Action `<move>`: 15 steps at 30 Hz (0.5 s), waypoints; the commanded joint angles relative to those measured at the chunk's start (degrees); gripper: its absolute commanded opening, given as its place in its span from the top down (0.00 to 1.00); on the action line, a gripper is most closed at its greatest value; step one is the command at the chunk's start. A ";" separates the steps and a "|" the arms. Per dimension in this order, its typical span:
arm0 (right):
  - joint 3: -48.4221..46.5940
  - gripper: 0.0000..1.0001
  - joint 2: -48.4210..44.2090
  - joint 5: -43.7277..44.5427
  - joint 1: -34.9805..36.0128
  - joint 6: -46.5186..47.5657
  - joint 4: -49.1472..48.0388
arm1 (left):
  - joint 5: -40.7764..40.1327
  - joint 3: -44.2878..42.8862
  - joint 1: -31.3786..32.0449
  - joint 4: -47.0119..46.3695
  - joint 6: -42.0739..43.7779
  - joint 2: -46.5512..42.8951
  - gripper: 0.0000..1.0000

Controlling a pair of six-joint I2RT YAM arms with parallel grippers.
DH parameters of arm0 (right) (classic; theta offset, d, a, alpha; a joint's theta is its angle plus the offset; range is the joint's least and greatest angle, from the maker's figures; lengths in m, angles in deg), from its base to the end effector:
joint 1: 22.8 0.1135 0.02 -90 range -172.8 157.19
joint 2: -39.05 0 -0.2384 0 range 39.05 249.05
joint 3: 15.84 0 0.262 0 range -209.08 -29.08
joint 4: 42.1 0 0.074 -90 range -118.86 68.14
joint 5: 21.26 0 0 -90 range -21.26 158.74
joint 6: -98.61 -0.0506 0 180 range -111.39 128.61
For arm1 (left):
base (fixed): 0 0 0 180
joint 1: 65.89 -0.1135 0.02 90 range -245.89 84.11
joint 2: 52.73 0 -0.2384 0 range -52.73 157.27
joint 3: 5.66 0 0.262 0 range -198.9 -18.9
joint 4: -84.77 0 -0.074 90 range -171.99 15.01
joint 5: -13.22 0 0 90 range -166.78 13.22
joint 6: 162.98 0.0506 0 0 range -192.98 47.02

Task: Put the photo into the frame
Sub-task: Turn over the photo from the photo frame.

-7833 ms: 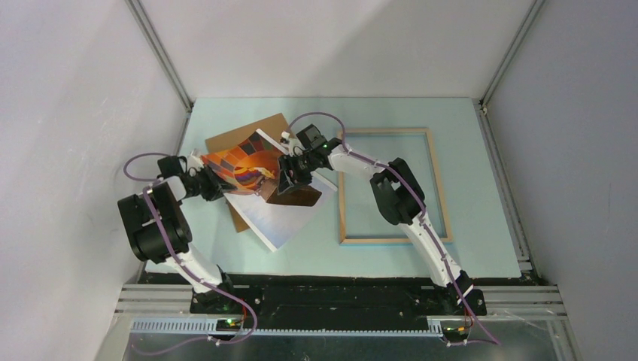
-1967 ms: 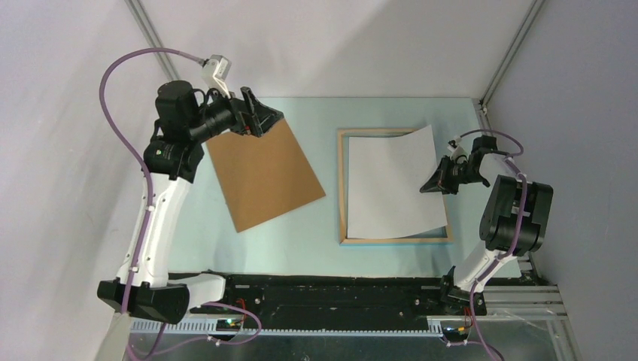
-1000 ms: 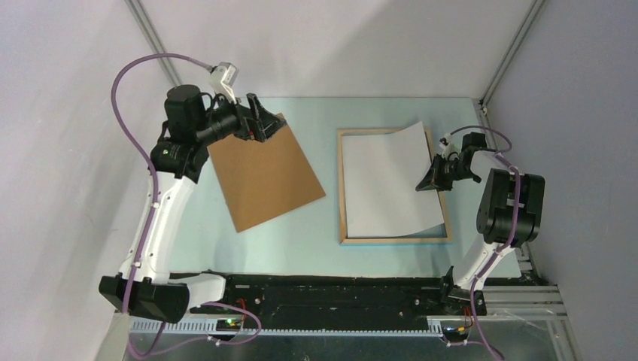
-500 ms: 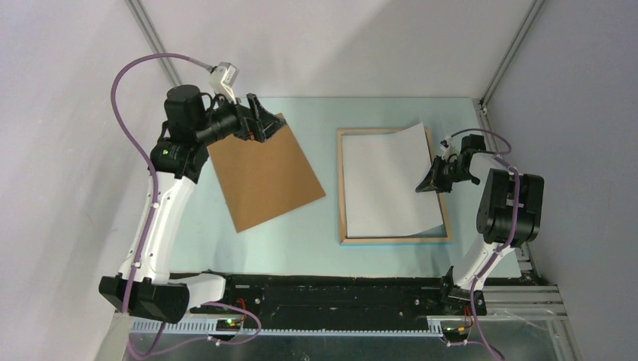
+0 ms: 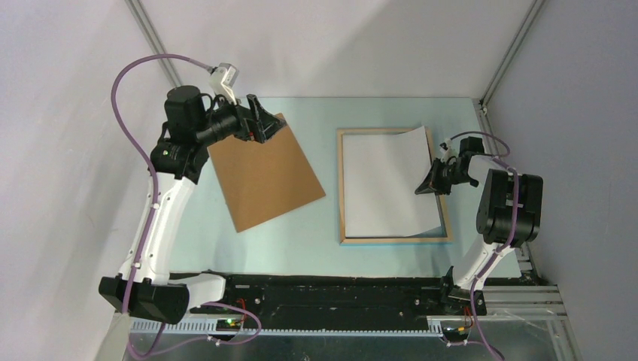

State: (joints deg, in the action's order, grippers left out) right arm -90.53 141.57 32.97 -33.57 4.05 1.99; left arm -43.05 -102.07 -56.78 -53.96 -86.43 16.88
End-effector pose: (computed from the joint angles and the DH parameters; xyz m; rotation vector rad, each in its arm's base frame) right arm 0.3386 -0.0343 0.1145 0.2208 2.6711 0.8394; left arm 0.2752 -0.0726 0.4261 0.3555 1.8209 -0.8106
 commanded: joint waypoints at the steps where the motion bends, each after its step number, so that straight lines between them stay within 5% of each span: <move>1: 0.27 1.00 -2.08 0.80 0.72 -0.70 -1.91 | 0.65 0.22 0.39 -0.90 1.28 -1.75 0.00; 6: 0.23 0.98 -2.17 1.38 0.75 -0.49 -2.25 | 0.71 0.21 0.39 -0.89 1.32 -1.90 0.00; 15: 0.23 0.63 -3.60 2.98 0.74 -0.39 -2.28 | 0.80 0.20 0.39 -0.94 1.41 -2.27 0.00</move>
State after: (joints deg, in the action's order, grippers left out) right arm -90.27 140.95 34.72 -33.07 3.57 1.03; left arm -43.02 -102.07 -56.76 -53.96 -86.43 16.57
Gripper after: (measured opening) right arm 0.306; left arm 0.996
